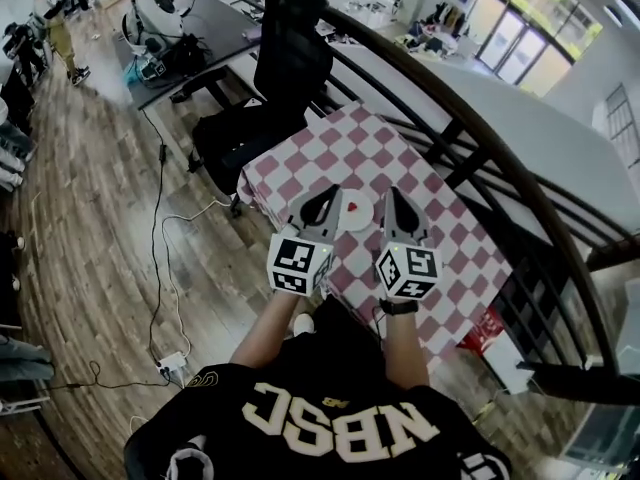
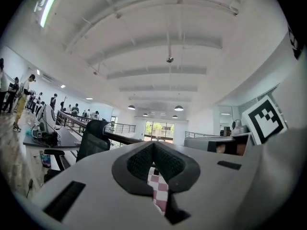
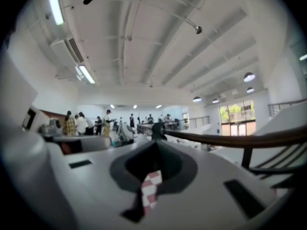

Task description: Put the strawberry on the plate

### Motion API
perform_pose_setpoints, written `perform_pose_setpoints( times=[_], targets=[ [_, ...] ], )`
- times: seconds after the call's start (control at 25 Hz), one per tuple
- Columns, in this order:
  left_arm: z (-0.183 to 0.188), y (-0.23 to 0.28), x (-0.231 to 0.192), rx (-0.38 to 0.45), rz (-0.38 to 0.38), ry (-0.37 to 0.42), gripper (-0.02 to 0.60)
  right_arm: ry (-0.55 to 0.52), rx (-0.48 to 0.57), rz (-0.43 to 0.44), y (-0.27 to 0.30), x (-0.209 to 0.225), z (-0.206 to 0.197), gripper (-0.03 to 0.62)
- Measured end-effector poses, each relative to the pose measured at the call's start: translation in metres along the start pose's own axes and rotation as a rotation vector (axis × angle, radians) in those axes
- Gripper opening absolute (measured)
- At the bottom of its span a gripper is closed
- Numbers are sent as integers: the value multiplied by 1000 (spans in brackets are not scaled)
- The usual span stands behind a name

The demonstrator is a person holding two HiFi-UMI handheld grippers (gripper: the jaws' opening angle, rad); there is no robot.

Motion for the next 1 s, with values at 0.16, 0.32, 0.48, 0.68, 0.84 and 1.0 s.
perform_pose_setpoints(
  times=[0.16, 0.32, 0.48, 0.68, 0.84, 1.0],
  targets=[
    [6, -10, 0, 26, 17, -2, 14, -49, -25, 16, -4, -26, -6, 17],
    [4, -15, 0, 70, 8, -42, 14, -49, -31, 11, 0, -33, -10, 18],
    [-1, -14, -1, 101, 19, -49, 14, -60, -26, -4, 6, -30, -11, 18],
    [-20, -2, -7, 51, 26, -60, 14, -68, -68, -14, 18, -22, -24, 18],
    [-38, 13, -17, 17, 43, -76, 14, -53, -129, -25, 29, -10, -38, 18],
    [-56, 31, -31, -10, 67, -77, 14, -37, -178, -49, 40, 8, -56, 18]
  ],
)
Point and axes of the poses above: the fingertips, and each gripper's own axes: y forward along the fingers, x to its right, z out of its top, the point moved 7 cm from there along -y, backward along the fingers, and after that the axes turned 14 degrees about z, right-handed, at the moved point
